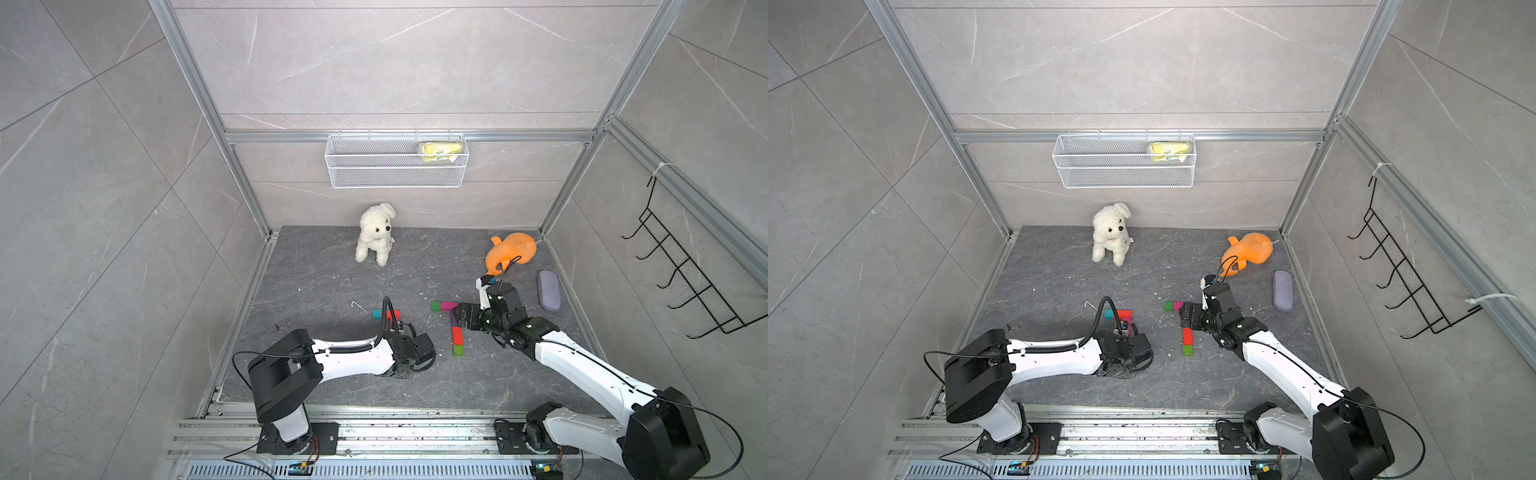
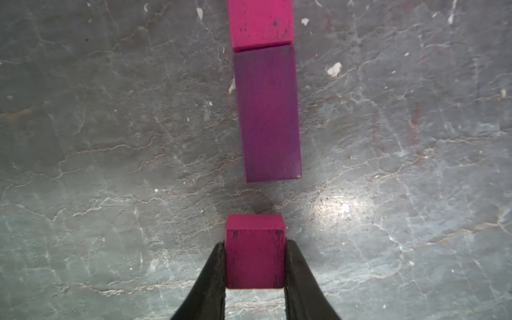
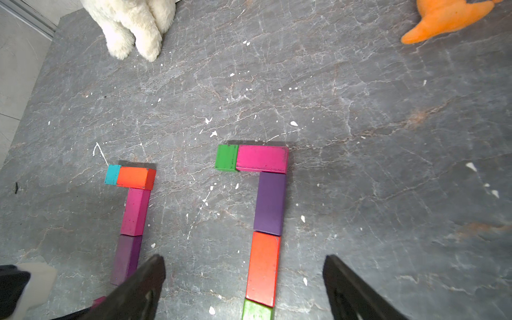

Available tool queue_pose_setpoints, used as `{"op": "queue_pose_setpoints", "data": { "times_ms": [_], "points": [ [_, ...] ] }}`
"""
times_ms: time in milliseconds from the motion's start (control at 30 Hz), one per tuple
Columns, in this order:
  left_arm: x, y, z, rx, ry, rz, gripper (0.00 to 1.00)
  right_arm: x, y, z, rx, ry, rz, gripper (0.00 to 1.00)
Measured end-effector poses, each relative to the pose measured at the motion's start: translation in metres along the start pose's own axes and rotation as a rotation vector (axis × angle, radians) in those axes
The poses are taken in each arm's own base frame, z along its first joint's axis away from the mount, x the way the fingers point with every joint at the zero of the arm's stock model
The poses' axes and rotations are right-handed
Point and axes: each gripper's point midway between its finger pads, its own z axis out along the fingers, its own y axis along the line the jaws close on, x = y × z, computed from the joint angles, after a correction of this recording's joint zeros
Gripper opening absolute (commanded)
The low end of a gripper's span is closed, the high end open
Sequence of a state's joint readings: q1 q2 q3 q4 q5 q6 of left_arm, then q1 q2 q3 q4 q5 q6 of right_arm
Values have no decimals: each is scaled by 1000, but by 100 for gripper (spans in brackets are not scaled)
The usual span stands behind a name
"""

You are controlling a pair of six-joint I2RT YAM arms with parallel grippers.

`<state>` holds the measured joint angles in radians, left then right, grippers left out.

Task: Assemble the number 7 with building blocks
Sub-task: Place the building block at the center of the board, then assemble the building block at the center of the board.

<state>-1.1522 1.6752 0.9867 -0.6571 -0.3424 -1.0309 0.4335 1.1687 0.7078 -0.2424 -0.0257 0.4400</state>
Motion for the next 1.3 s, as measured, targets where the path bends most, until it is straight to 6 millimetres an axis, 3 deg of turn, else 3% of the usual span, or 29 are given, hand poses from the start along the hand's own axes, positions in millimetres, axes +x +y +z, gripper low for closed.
{"op": "queue_pose_setpoints", "data": {
  "times_ms": [100,200,500,700,833,967,1033,1133,1300],
  "points": [
    [-3,-1,0,4,-13,-5,13,0,0,-2,2,-2,0,90],
    [-5,-3,0,7,-26,-9,23,-1,0,-3,1,-4,0,89],
    [-8,-4,2,8,-43,-27,71,7,2,-5,10,21,-12,82],
    [-16,9,-17,43,-118,-59,79,11,12,-9,34,31,-45,78],
    [-28,33,-56,121,-246,-123,86,10,26,-17,55,26,-82,76],
    [-42,71,-95,165,-387,-198,94,15,42,-23,47,32,-91,74],
    [-51,90,-105,161,-434,-235,95,22,52,-24,40,54,-92,74],
    [-63,121,-105,135,-477,-290,96,41,77,-18,31,114,-114,73],
    [-69,159,-83,97,-464,-351,96,85,132,1,44,238,-200,69]
  ]
}}
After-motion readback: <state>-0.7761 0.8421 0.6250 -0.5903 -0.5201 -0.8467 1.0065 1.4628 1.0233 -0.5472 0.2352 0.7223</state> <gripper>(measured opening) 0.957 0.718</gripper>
